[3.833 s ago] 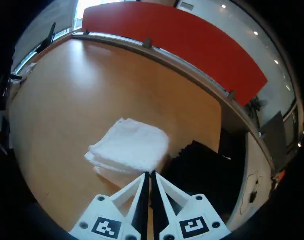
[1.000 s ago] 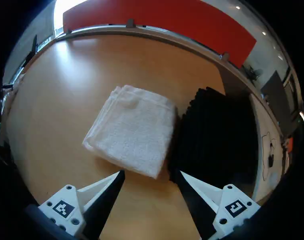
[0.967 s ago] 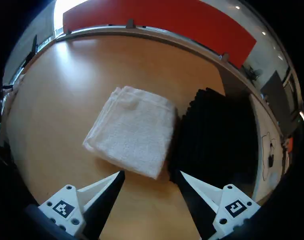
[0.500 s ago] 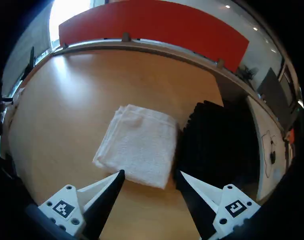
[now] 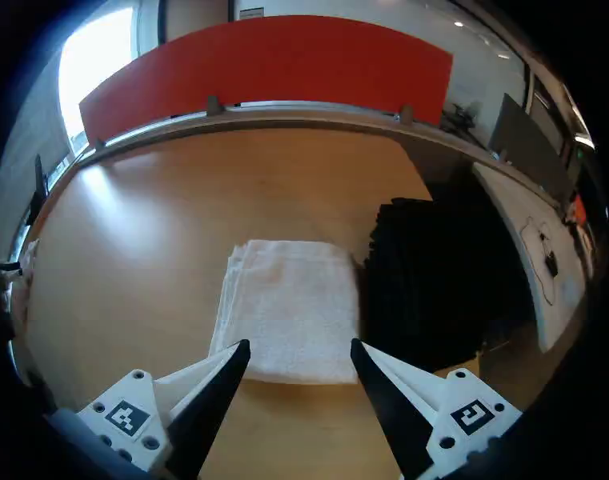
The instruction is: Fold towel
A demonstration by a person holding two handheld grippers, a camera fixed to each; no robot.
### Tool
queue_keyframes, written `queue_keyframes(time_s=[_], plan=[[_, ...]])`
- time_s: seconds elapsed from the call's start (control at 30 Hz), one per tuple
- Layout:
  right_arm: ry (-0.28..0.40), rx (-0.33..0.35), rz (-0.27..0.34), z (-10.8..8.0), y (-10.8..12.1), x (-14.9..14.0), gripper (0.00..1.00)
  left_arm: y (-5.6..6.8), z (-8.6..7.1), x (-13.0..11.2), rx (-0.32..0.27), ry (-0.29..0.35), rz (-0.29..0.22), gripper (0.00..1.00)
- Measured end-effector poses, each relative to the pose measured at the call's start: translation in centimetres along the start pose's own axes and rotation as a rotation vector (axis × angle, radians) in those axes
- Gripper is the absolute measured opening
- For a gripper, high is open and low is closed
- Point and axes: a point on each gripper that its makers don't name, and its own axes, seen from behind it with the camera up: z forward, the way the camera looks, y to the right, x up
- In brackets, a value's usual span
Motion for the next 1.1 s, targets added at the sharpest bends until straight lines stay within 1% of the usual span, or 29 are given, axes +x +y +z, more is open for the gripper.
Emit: queue_keyframes(time_s=[0.2, 0.3, 0.43, 0.6, 0.7, 0.8, 0.97, 1.1], plan=[[0.024, -0.018, 0.015, -0.4, -0.2, 0.4, 0.98, -0.4, 0.0, 0.4, 0.004, 0.011, -0.001, 0.79], [0.057, -0.030, 0.023, -0.9, -0.5, 1.2, 0.97, -0.7, 0.0, 0.9, 0.009, 0.025, -0.006, 0.79], [0.129, -0.041, 0.042, -1.9, -1.0, 3.1, 0.97, -1.1, -0.1, 2.0, 0.018, 0.052, -0.018, 0.79], [0.250, -0.052, 0.064, -3.6, -1.8, 6.0, 0.97, -1.7, -0.3, 3.5, 0.031, 0.090, -0.036, 0.79], [0.311, -0.057, 0.072, -4.6, -2.2, 7.3, 0.97, -1.9, -0.4, 4.5, 0.031, 0.116, -0.040, 0.79], [0.363, -0.061, 0.071, -5.5, -2.7, 8.3, 0.97, -2.0, -0.5, 5.6, 0.032, 0.147, -0.042, 0.79], [0.447, -0.087, 0.054, -7.1, -3.0, 9.6, 0.97, -2.2, -0.8, 7.3, 0.034, 0.208, -0.051, 0.79], [0.482, -0.095, 0.041, -7.7, -3.4, 10.0, 0.97, -2.3, -0.9, 8.2, 0.030, 0.244, -0.062, 0.79]])
